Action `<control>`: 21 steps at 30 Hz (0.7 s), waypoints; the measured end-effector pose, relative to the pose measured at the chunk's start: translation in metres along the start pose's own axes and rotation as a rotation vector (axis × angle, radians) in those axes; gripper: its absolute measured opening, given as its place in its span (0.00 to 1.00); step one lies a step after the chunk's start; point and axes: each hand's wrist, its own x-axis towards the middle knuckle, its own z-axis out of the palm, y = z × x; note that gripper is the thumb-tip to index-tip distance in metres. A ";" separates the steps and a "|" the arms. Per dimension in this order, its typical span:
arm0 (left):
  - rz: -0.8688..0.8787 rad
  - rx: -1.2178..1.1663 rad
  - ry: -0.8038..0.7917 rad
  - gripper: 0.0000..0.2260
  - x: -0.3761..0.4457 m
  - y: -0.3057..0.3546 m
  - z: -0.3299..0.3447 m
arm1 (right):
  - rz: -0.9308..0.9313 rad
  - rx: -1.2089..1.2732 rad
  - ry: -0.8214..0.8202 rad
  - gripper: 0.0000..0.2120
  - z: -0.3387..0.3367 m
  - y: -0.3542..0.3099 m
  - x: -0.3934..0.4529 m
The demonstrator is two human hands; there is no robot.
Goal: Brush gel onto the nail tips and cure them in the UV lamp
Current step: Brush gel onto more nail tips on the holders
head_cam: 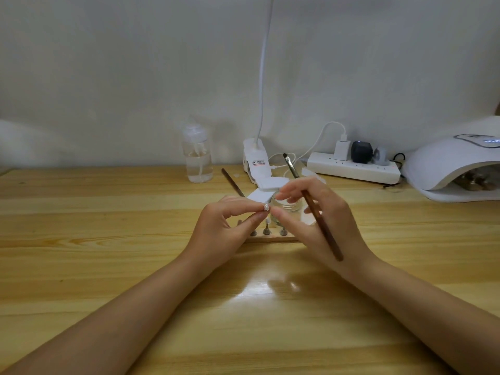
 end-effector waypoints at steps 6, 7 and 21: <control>-0.017 -0.067 -0.075 0.10 -0.001 0.001 0.000 | -0.049 -0.034 -0.082 0.14 0.004 0.001 -0.003; -0.019 -0.074 -0.083 0.10 -0.001 0.002 0.000 | -0.051 -0.027 -0.078 0.13 0.004 0.001 -0.003; -0.170 0.071 -0.123 0.23 0.000 -0.007 0.000 | -0.045 -0.046 -0.029 0.10 -0.021 -0.001 0.010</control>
